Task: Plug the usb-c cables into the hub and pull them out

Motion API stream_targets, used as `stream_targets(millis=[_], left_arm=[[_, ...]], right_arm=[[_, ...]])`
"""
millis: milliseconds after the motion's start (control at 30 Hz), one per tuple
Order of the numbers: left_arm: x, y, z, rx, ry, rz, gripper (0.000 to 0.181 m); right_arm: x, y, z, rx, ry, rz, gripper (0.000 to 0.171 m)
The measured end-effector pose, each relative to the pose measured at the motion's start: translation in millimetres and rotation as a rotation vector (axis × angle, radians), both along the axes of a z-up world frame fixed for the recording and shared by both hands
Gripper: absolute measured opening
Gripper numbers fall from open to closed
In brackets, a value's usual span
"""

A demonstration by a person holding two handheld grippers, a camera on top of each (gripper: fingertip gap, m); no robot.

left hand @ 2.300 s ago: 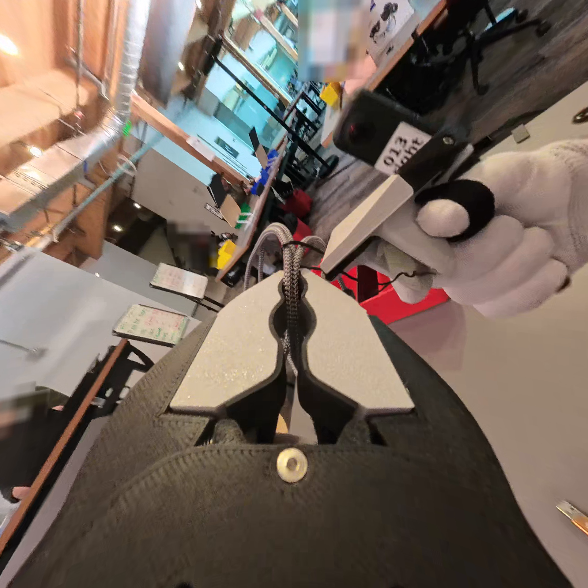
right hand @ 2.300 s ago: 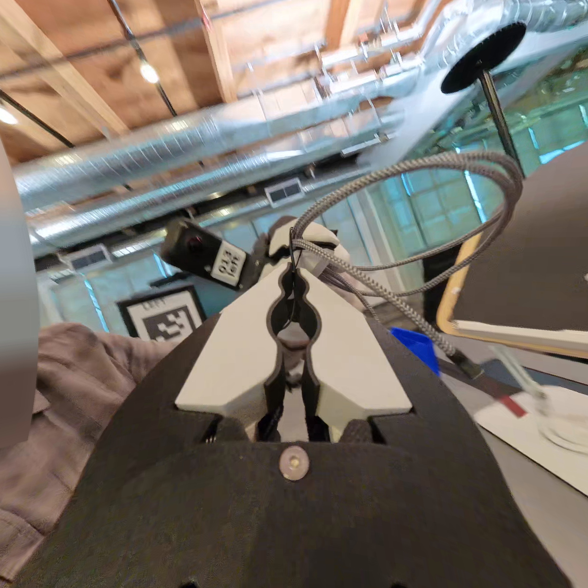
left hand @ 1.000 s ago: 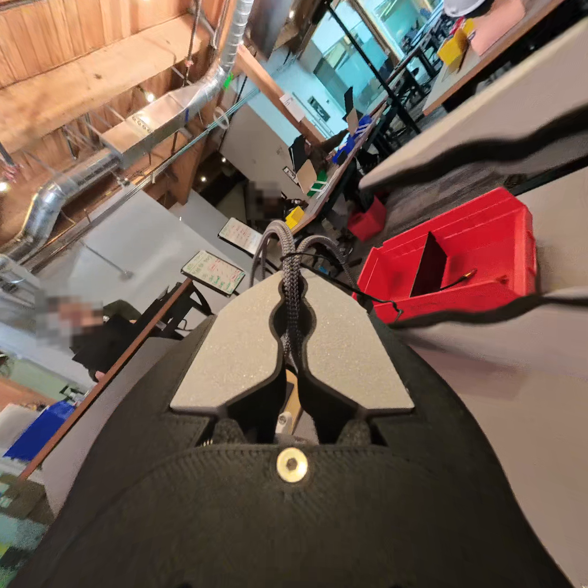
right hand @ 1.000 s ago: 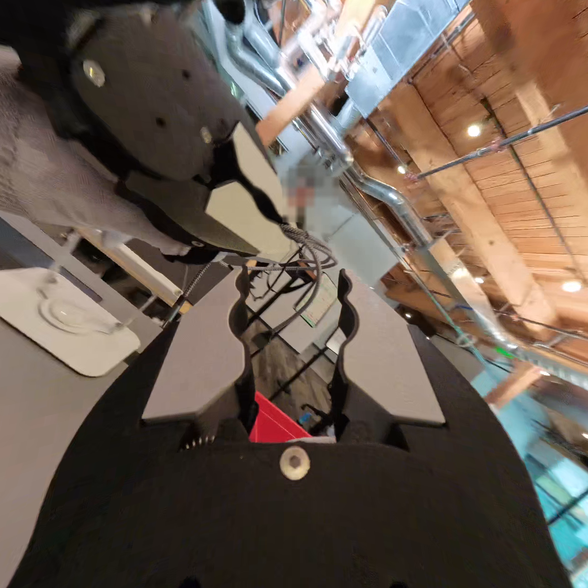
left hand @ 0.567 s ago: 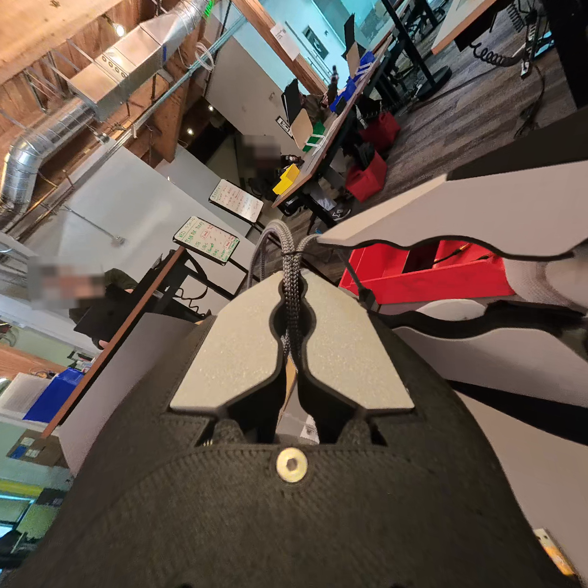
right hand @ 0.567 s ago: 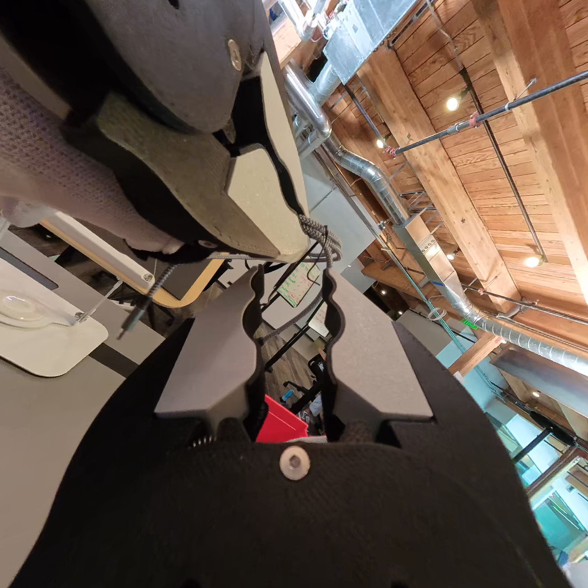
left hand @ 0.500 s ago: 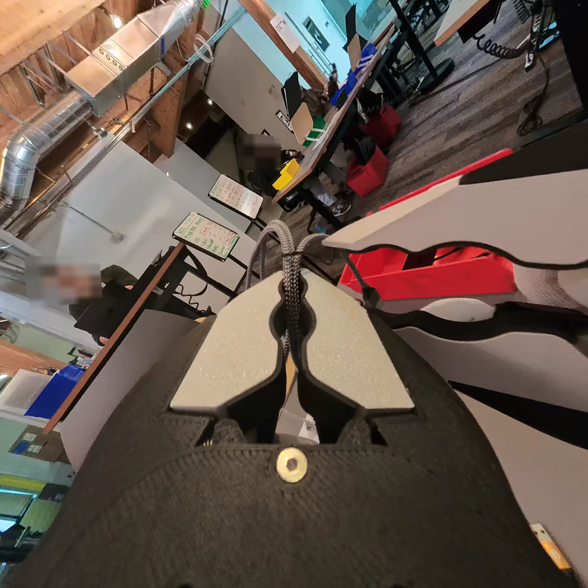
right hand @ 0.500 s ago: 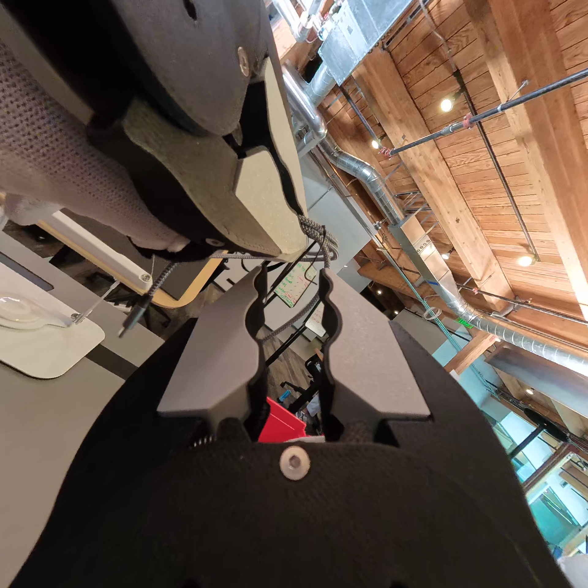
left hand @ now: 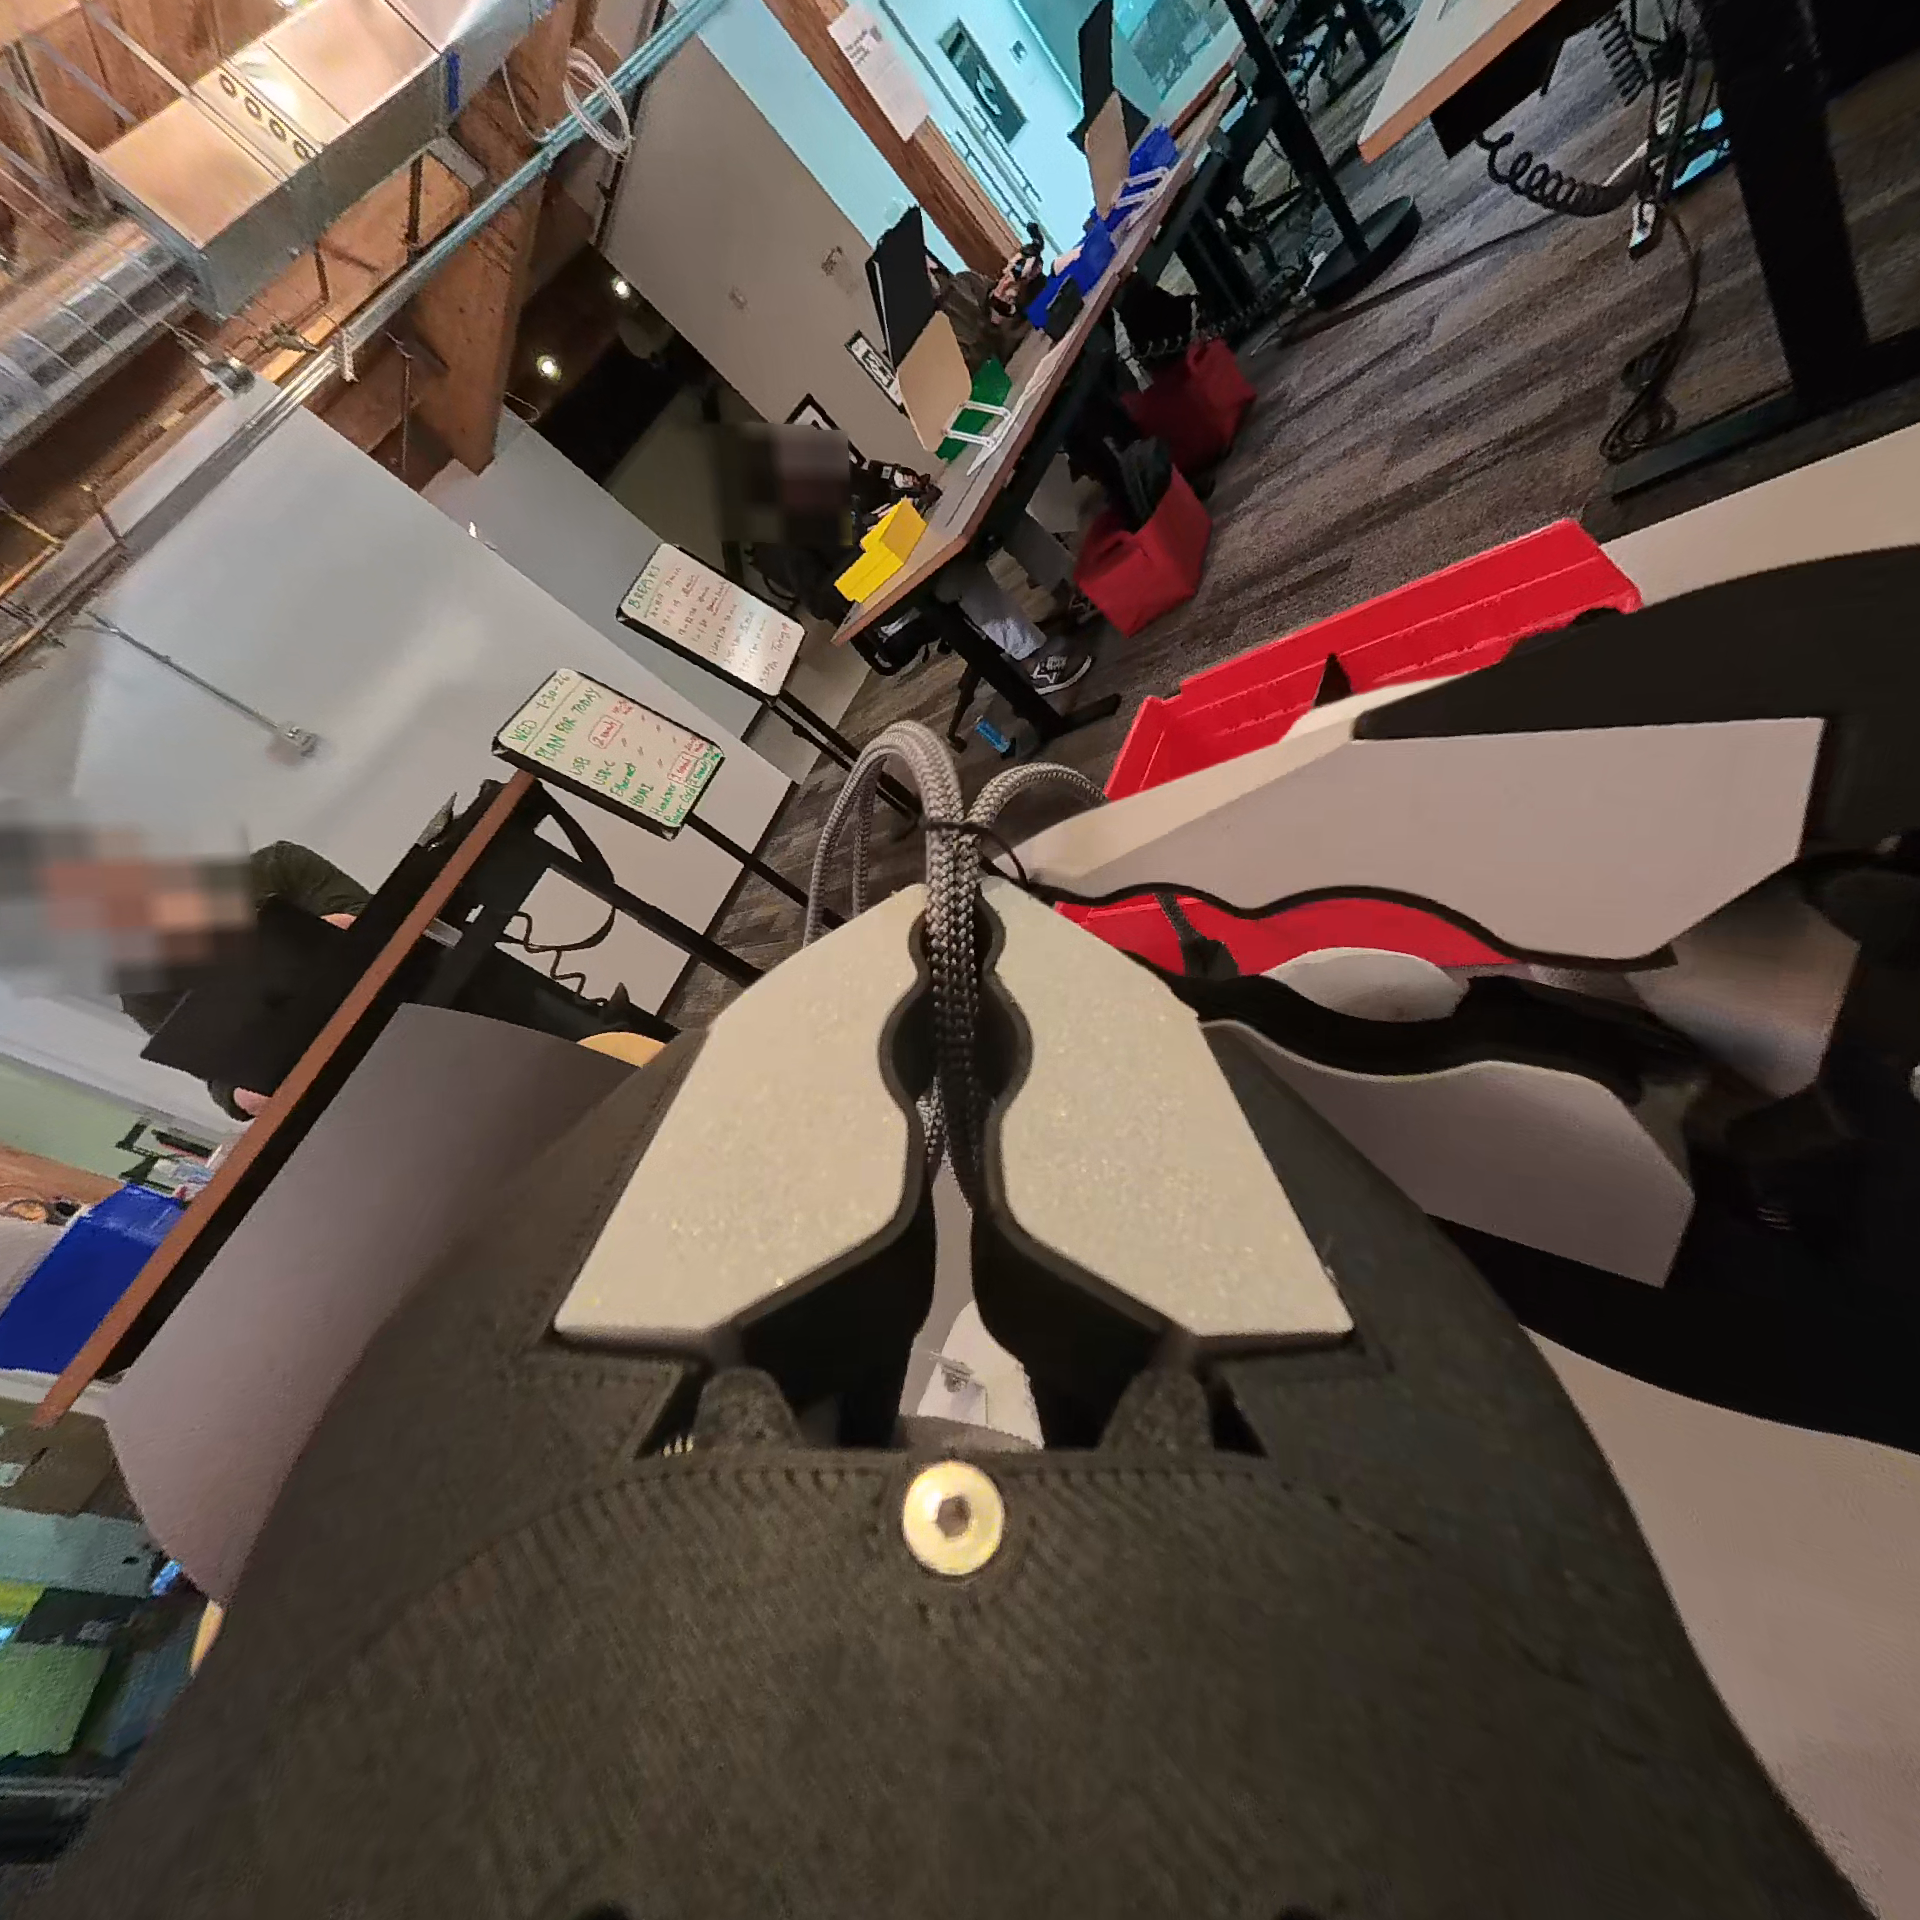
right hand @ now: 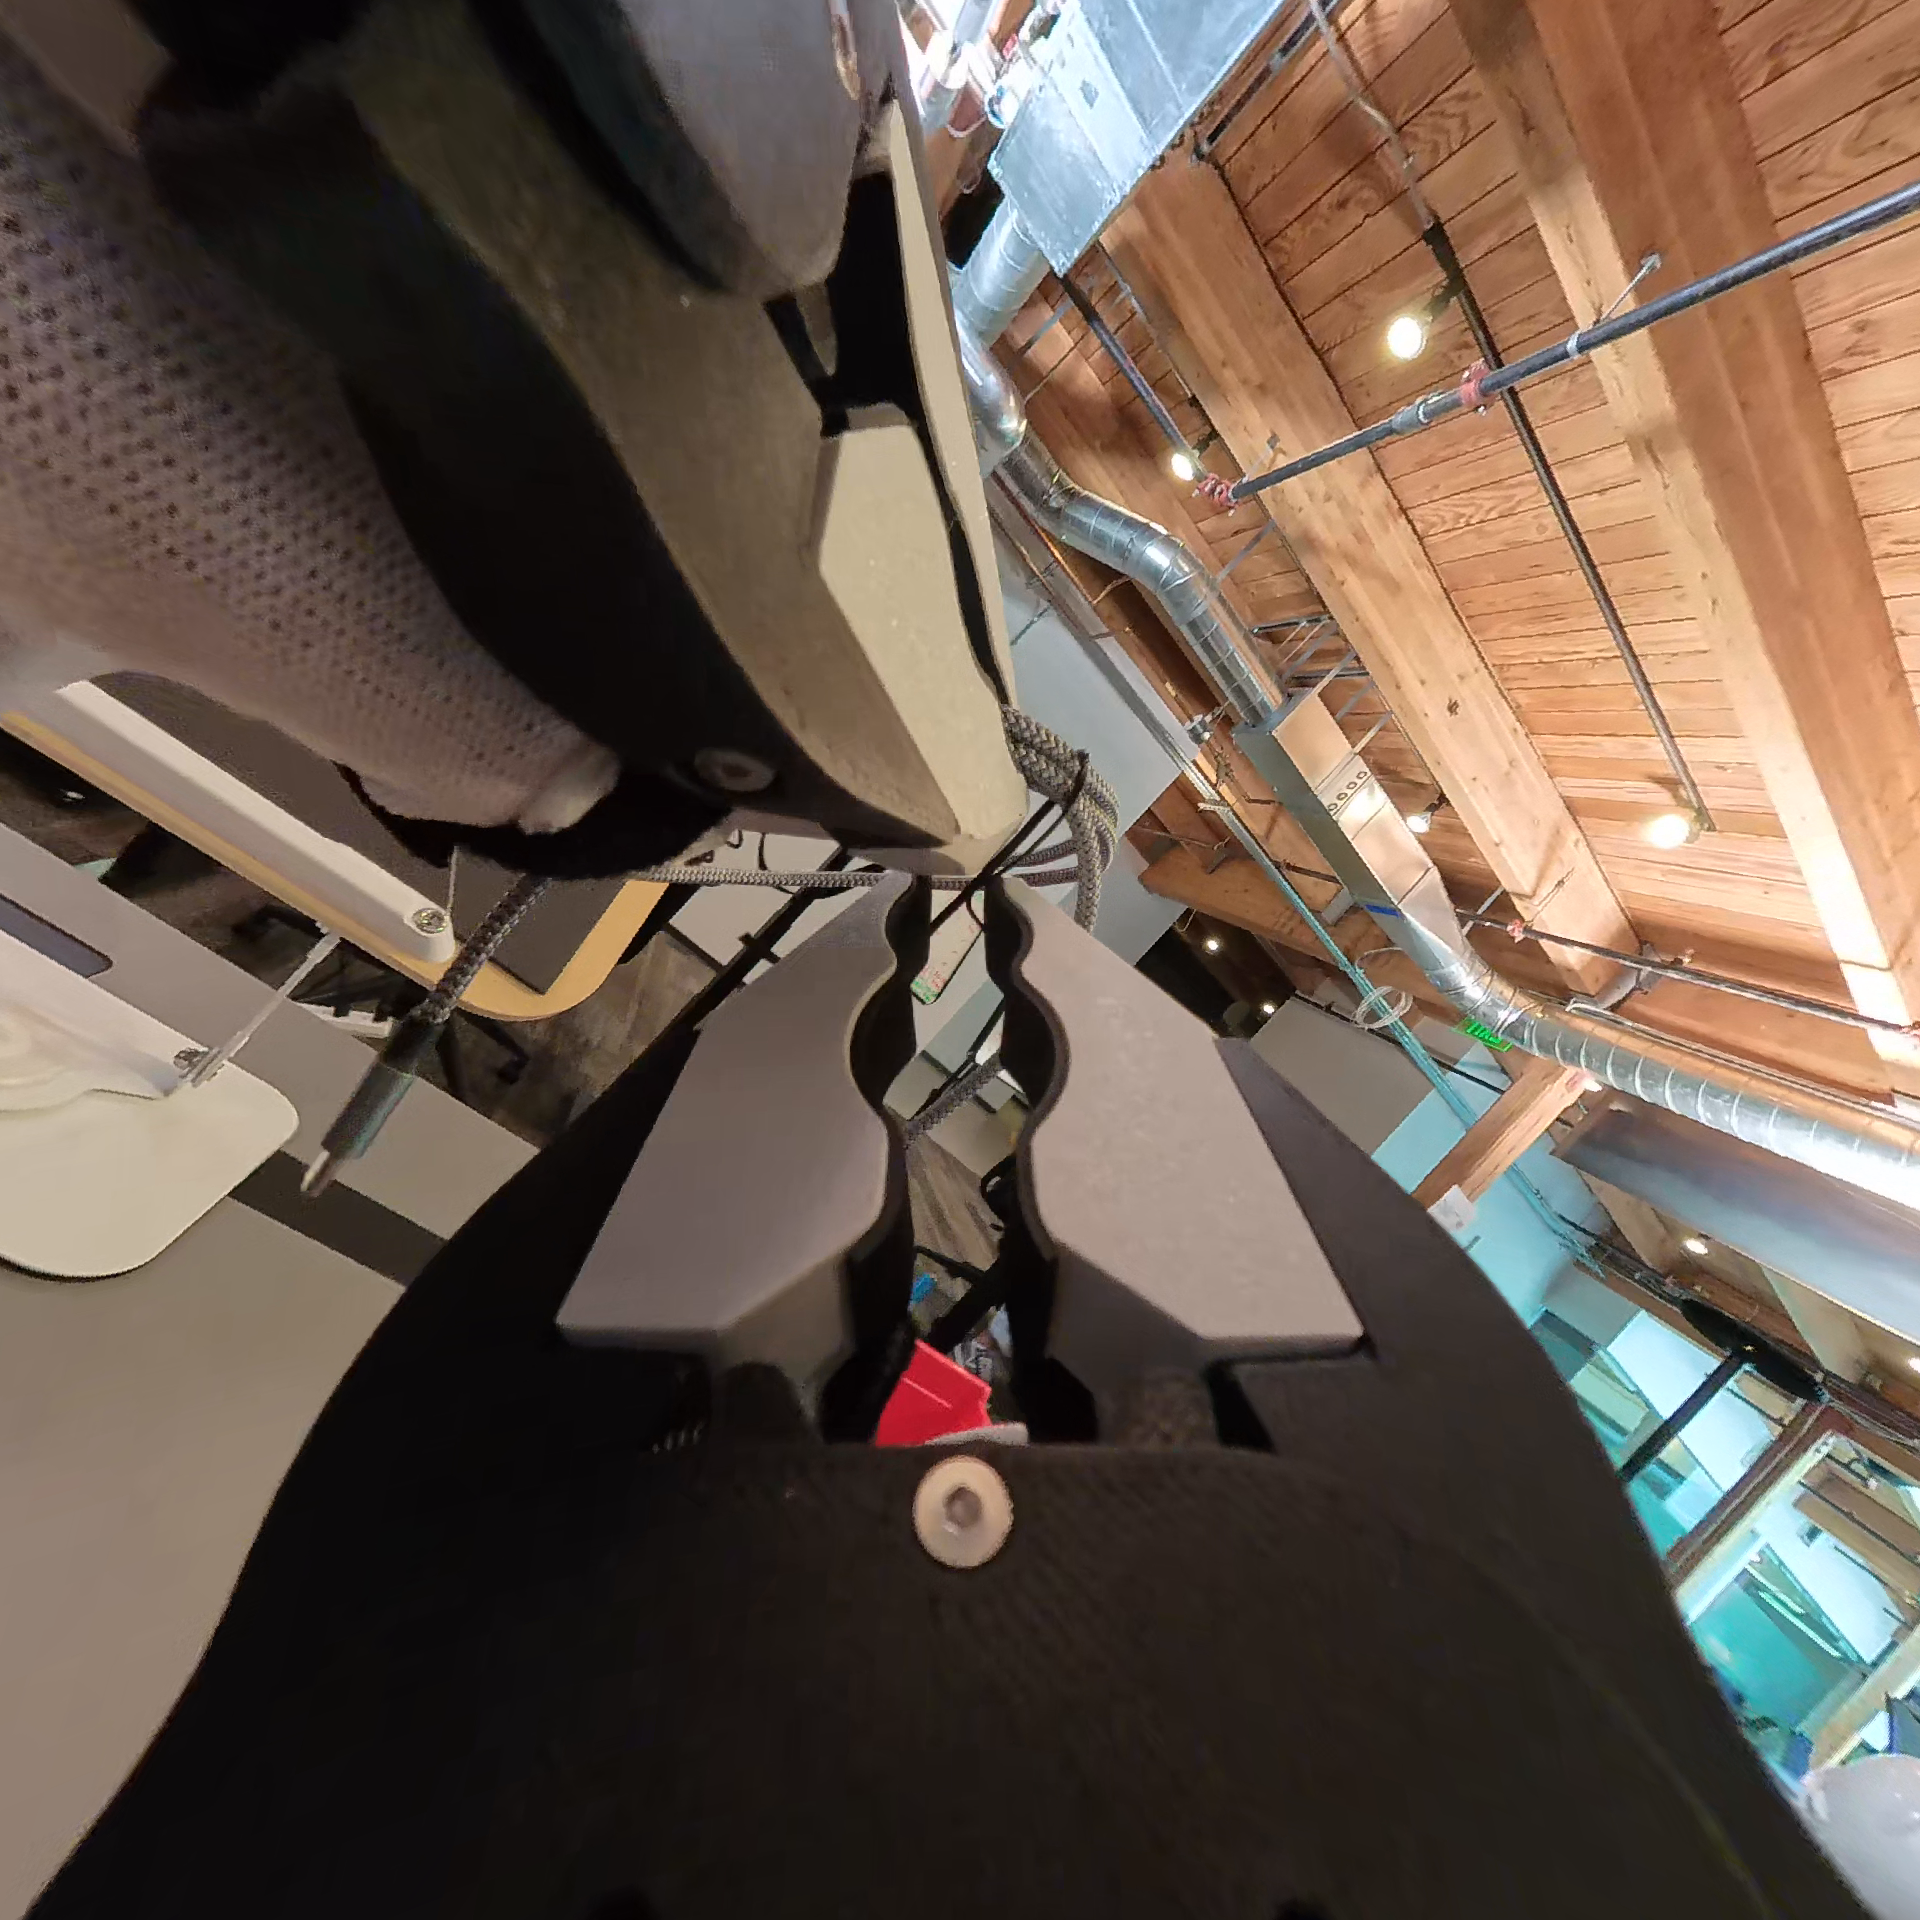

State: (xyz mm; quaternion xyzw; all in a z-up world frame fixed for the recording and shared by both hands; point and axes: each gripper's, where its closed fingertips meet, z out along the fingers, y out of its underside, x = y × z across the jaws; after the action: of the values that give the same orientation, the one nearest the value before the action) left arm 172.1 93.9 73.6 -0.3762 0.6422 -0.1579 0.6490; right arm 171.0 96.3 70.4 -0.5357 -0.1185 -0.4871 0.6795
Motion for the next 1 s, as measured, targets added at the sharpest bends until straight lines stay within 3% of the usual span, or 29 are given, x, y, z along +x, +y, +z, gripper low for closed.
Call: stream_targets(millis=[300, 433, 733, 867, 1000], left_arm=[[-8.0, -5.6, 6.7, 0.054, -0.010, -0.064, 0.002], [-12.6, -9.3, 8.0, 0.125, -0.027, -0.097, 0.002], [-33.1, -10.8, 10.2, 0.278, -0.215, -0.208, 0.002], [-42.9, -14.4, 5.7, 0.274, -0.317, -0.288, 0.002], [-52.3, -11.9, 1.2, 0.253, -0.417, -0.314, 0.002]], right_arm=[[-8.5, -7.3, 5.3, -0.056, 0.043, 0.156, 0.000], [-19.1, -9.5, 2.7, -0.114, 0.142, 0.317, 0.000], [-56.1, -28.9, 5.7, -0.114, 0.990, 1.242, 0.000], [-70.7, -34.9, 4.4, -0.075, 1.260, 1.573, 0.000], [-87.6, -38.0, 2.3, -0.010, 1.396, 1.822, 0.000]])
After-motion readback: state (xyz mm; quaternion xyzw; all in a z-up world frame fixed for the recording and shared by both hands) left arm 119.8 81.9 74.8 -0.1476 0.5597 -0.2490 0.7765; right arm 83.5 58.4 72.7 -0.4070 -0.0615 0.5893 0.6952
